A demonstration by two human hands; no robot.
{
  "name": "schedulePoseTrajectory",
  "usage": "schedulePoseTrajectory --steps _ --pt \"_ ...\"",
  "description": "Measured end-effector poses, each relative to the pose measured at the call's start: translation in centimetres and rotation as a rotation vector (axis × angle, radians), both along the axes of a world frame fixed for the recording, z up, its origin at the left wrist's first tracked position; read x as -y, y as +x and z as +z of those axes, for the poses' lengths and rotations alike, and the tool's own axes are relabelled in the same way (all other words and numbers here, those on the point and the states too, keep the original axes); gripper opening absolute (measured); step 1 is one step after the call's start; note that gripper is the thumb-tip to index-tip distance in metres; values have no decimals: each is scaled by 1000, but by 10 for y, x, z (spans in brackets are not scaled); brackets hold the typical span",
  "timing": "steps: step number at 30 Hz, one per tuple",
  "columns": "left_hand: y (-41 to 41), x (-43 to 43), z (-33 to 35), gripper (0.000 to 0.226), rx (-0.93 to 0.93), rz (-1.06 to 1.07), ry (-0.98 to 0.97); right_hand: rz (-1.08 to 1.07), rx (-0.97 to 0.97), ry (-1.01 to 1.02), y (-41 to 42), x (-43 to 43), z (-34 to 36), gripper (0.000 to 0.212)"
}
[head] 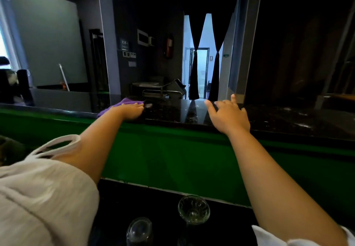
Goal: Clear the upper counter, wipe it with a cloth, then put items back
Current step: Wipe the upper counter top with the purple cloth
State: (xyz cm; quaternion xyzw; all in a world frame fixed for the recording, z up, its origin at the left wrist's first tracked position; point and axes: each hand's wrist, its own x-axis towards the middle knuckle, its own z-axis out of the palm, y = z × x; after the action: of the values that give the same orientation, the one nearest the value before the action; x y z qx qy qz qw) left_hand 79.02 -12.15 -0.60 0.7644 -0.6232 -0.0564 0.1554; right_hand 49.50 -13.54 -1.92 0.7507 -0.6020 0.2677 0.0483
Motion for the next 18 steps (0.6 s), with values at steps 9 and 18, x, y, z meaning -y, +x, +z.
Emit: schedulePoseTrajectory --steps 9,18 --pt "-26 -26 -15 47 134 -92 -105 -17 -106 148 -2 1 3 78" --pt "77 56 -11 78 -36 173 52 -31 -142 97 2 4 2 73"
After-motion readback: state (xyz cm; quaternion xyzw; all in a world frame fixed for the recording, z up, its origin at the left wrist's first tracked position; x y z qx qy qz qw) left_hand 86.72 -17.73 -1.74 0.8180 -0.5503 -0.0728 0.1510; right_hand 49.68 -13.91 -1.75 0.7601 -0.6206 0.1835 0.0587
